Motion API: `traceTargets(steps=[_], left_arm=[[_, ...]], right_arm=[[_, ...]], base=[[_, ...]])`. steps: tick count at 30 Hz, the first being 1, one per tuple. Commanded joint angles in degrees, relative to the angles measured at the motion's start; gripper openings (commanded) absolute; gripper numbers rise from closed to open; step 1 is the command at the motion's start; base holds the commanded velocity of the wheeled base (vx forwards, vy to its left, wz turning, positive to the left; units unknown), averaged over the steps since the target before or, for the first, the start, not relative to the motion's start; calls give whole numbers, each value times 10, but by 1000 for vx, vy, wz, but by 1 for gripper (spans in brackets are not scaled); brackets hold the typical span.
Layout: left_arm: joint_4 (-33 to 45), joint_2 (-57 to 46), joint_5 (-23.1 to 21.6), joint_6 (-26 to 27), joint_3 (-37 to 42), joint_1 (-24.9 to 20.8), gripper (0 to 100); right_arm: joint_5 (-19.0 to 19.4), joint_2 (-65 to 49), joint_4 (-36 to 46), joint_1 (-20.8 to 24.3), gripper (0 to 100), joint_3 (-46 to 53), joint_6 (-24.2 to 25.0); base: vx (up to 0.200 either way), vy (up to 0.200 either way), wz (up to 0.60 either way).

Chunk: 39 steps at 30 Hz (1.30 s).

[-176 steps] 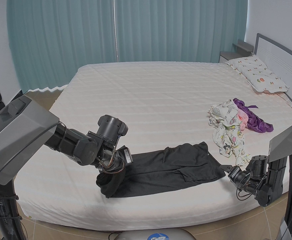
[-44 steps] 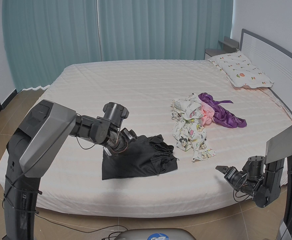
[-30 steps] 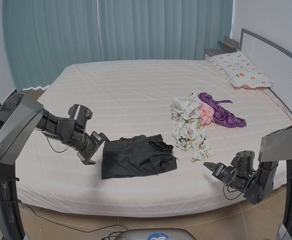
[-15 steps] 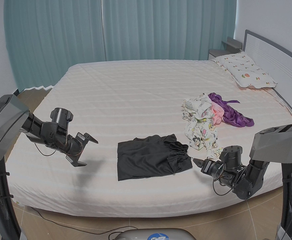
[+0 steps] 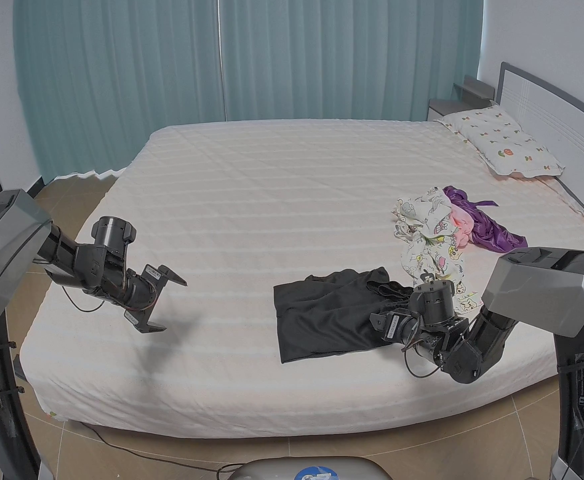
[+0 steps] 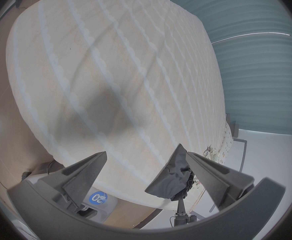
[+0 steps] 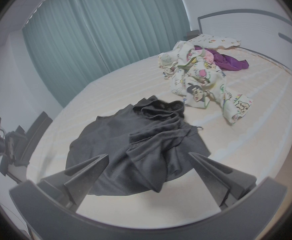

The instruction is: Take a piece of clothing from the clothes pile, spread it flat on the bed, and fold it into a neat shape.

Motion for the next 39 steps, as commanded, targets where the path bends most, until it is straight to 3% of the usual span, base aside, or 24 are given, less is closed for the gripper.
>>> traceTargets(steps=[1, 9, 13, 19, 21, 26, 32, 36, 39], left_arm=[[-4, 1, 1, 0, 3, 1, 100], [-11, 0, 3, 4, 10, 0, 100], [-12, 0, 3, 5, 11, 0, 100], [-12, 0, 0, 7, 14, 0, 100], [-12, 0, 0, 7, 14, -1, 100], [-12, 0, 1, 7, 14, -2, 100], [-12, -1, 1, 4, 13, -1, 100], [-11, 0, 2, 4, 11, -2, 100], [-11, 1, 3, 7, 12, -2, 100]], right_arm=[[-16, 7, 28, 3, 100, -36, -19], [-65, 17, 38, -26, 100, -22, -84], [-67, 17, 37, -40, 100, -1, -90], [-59, 6, 26, -97, 100, 42, -84], [-51, -5, 23, -106, 100, 54, -83], [21, -36, 7, -121, 100, 79, -32], [26, -58, 4, -144, 100, 111, -31], [28, -77, 3, -157, 100, 116, -31], [62, -136, -21, -159, 100, 115, -7]], base=[[0, 0, 0], [0, 0, 0], [0, 0, 0], [0, 0, 0], [0, 0, 0], [0, 0, 0], [0, 0, 0], [200, -50, 0], [200, -200, 0]])
